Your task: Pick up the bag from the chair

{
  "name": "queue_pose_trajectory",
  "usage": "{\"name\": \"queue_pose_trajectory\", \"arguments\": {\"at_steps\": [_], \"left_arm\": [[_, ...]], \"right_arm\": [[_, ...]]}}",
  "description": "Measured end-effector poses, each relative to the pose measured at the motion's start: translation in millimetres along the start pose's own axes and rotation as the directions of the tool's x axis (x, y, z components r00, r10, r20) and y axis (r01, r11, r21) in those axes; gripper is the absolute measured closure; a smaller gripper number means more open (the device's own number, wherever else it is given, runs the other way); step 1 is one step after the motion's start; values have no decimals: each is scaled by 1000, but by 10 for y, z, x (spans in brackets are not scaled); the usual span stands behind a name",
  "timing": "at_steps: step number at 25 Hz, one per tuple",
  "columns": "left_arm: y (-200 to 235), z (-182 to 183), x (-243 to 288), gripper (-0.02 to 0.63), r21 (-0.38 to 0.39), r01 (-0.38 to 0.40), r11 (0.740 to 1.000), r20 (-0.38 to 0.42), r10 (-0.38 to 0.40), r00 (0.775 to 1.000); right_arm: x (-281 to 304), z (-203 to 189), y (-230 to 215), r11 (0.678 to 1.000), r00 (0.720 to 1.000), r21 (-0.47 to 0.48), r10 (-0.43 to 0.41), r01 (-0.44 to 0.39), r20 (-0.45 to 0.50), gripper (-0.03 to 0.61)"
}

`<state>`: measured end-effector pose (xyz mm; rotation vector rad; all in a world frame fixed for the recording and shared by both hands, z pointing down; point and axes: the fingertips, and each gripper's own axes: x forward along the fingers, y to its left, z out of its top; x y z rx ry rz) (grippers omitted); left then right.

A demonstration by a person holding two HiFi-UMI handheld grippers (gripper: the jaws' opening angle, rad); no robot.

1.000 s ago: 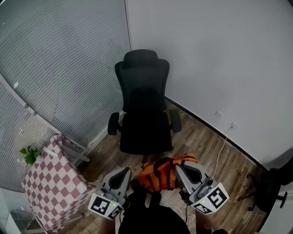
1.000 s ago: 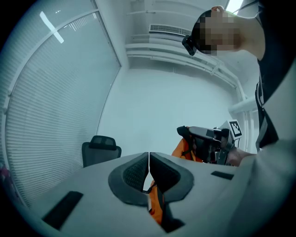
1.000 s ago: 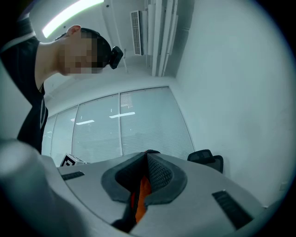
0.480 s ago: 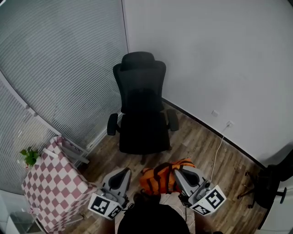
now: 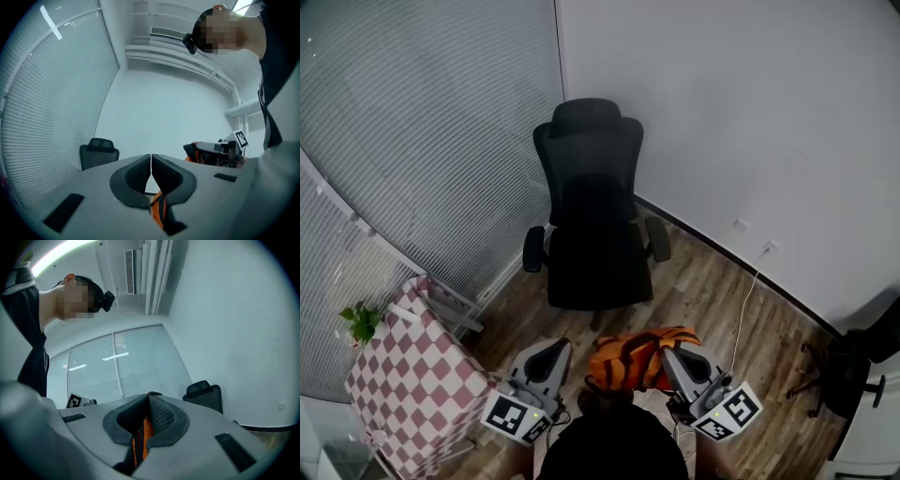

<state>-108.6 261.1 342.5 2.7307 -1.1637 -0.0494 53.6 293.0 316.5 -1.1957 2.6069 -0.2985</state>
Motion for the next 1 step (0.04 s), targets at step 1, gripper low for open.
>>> {"name": "queue_pose_trajectory", "arguments": {"at_steps": [1], "left_arm": [[41, -3, -12, 580, 1, 3, 1000, -2, -3, 1000]], "right_arm": [[29, -23, 8, 1000, 1000, 3, -4, 4, 1, 552]]}}
